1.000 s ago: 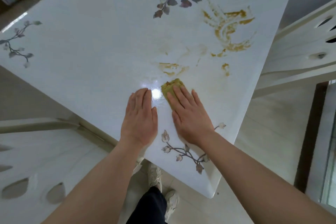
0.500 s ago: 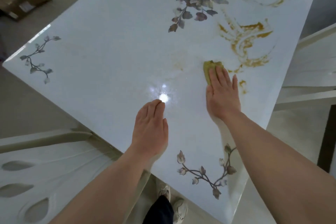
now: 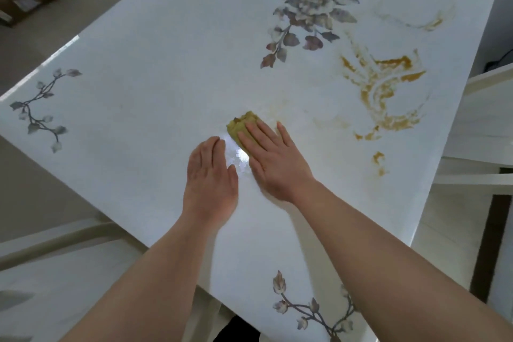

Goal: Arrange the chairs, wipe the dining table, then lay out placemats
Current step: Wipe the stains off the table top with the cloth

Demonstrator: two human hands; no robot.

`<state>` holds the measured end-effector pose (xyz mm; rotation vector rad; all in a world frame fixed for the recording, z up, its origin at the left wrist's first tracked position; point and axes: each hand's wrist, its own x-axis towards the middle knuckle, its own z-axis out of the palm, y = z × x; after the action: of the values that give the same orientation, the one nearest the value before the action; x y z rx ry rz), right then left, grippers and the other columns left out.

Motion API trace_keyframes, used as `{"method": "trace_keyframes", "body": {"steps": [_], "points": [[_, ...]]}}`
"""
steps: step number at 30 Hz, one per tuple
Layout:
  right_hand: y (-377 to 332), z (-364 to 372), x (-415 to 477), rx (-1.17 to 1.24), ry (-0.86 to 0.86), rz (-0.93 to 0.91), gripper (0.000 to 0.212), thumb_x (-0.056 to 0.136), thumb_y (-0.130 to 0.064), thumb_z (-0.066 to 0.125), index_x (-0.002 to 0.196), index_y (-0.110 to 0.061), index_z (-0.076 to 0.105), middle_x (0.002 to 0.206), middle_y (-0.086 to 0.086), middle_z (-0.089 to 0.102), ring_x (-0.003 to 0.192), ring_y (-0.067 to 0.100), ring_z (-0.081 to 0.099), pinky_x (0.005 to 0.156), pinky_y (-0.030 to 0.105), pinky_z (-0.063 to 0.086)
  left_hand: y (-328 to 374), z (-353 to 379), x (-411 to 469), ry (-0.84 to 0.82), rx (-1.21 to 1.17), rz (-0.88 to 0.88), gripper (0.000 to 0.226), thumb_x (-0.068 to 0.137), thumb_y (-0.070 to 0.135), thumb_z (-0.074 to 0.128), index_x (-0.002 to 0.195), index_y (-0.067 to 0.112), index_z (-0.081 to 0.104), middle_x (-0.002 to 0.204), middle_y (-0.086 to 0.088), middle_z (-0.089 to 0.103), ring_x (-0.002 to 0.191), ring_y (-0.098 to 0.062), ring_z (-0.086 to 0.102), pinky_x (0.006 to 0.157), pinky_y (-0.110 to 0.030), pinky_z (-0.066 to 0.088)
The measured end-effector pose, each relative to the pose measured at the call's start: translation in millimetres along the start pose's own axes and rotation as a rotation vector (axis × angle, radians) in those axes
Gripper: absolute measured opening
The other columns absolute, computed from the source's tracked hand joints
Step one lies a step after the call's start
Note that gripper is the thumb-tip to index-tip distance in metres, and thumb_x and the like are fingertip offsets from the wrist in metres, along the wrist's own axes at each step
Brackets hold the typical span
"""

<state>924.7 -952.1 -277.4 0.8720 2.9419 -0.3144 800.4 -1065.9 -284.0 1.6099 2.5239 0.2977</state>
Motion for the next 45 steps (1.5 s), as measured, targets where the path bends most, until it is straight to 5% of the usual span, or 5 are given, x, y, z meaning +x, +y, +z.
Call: {"method": "trace_keyframes", "body": {"steps": [14, 23, 30, 38, 45], "points": [[85, -13, -7, 0.019, 0.148, 0.761, 0.058, 0.099, -0.031, 0.019, 0.153, -0.012, 0.005, 0.161, 0.008, 0.001, 0.147, 0.019, -0.005, 0.119, 0.042, -0.005, 2, -2, 1, 0.007, -0.025, -0.035, 0.056, 0.091, 0.027, 0.029, 0.139, 0.0, 0.035, 0.142, -0.012, 0.033, 0.133, -0.03, 0.028, 0.117, -0.034, 0.016], [-10, -2, 25, 0.052, 0.064, 0.222, 0.06, 0.098, -0.031, 0.023, 0.153, -0.019, 0.004, 0.161, 0.001, 0.0, 0.147, 0.016, -0.007, 0.118, 0.038, -0.012, -3, -6, -2, 0.026, -0.09, 0.018, 0.054, 0.091, 0.025, 0.032, 0.138, -0.002, 0.035, 0.143, -0.015, 0.035, 0.134, -0.029, 0.029, 0.117, -0.031, 0.01], [-5, -1, 37, 0.044, 0.101, 0.585, 0.062, 0.097, -0.032, 0.019, 0.153, -0.013, 0.0, 0.16, 0.008, -0.006, 0.147, 0.02, -0.011, 0.118, 0.04, -0.011, -70, -32, -41, 0.092, 0.029, -0.072, 0.052, 0.084, 0.013, 0.045, 0.133, -0.005, 0.044, 0.136, -0.018, 0.043, 0.127, -0.032, 0.036, 0.112, -0.042, 0.027], [-128, 13, 65, 0.052, 0.019, 0.161, 0.061, 0.099, -0.031, 0.023, 0.153, -0.014, 0.0, 0.16, 0.009, -0.006, 0.147, 0.023, -0.012, 0.118, 0.039, -0.012, -110, -38, -73, 0.045, 0.074, -0.217, 0.05, 0.09, 0.015, 0.05, 0.131, -0.012, 0.044, 0.135, -0.028, 0.045, 0.126, -0.041, 0.043, 0.107, -0.05, 0.036], [-150, 25, -4, 0.049, -0.034, -0.014, 0.062, 0.094, -0.034, 0.01, 0.152, -0.015, -0.002, 0.16, 0.005, -0.009, 0.146, 0.019, -0.016, 0.117, 0.04, -0.013, -87, -33, -88, -0.034, 0.078, -0.249, 0.058, 0.096, 0.019, 0.037, 0.145, -0.009, 0.02, 0.153, -0.024, 0.019, 0.143, -0.033, 0.014, 0.119, -0.041, 0.013]]}}
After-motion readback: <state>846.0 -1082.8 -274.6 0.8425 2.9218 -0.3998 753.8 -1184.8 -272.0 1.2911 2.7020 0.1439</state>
